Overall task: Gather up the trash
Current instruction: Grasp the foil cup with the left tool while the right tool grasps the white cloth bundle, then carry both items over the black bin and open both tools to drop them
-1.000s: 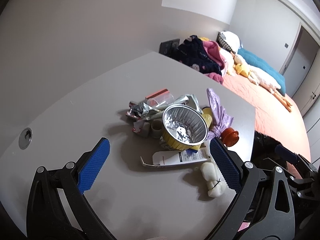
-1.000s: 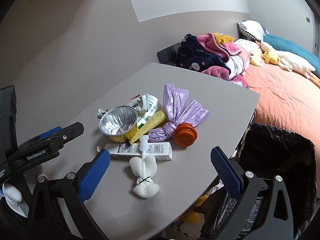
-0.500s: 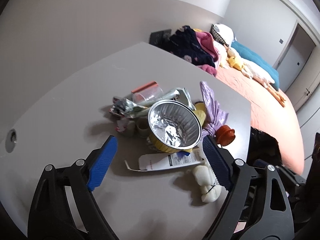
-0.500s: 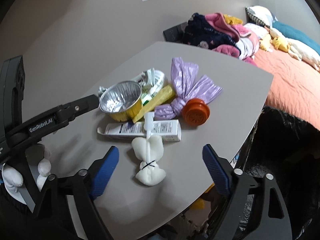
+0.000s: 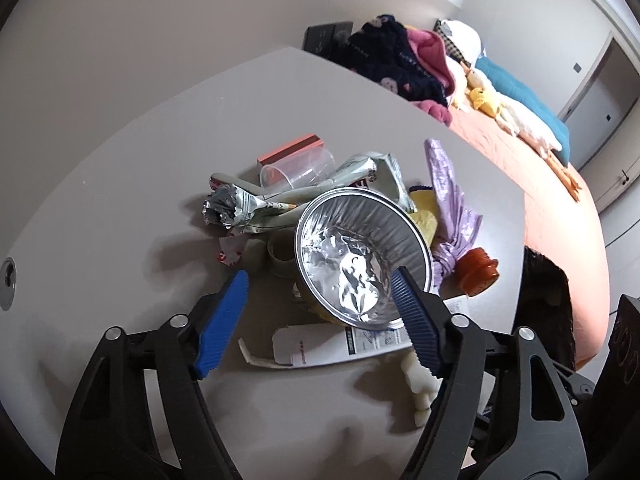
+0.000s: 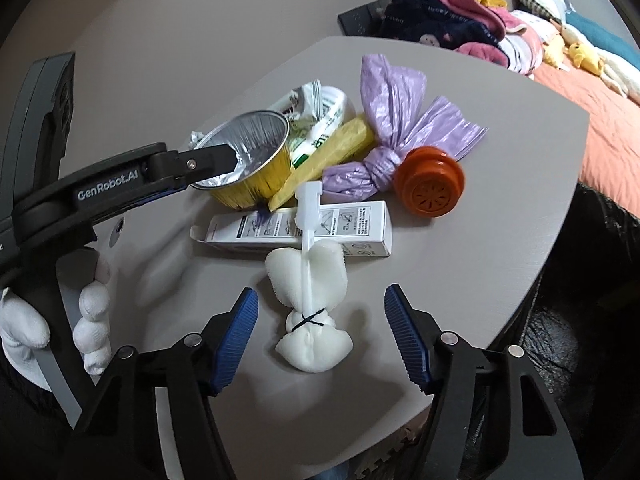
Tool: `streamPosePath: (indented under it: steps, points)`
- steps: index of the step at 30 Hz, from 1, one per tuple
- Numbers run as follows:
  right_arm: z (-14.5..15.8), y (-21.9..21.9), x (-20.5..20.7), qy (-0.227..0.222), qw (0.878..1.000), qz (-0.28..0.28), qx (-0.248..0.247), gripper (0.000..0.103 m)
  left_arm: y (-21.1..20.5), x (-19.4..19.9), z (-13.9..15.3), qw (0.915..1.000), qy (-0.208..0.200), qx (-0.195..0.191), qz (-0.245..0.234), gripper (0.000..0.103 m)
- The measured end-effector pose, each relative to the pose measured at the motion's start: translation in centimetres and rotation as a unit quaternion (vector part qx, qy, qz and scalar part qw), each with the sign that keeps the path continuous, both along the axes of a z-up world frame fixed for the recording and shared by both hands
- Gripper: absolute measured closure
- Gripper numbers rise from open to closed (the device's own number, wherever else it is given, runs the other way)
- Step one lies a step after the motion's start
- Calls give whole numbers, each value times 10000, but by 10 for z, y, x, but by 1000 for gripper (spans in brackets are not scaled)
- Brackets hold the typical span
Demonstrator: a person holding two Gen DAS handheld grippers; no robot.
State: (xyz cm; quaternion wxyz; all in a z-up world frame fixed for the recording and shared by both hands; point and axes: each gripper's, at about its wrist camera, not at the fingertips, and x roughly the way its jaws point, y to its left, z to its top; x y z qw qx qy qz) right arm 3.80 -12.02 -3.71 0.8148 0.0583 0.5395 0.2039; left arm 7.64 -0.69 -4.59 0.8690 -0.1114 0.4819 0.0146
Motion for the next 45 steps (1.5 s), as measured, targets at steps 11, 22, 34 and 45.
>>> streamPosePath:
  steps: [11,22,34,45]
  points:
    - [-18,11,10,241,9996,165,48,66,6,12,-14,9996,268,-97,66,73]
    - [-7,17,0,141,9985,409,345,78,13,7,-8,9993,68,-356,87,93]
    - [27,-14,-9,-257,9981,148,545,78,2,-9,25,9984,-389,-410,-59,93]
    - [51,-60,-23,-575,9959,-355,599,78,-48,-7,48,9948,-634,-537,-588,93]
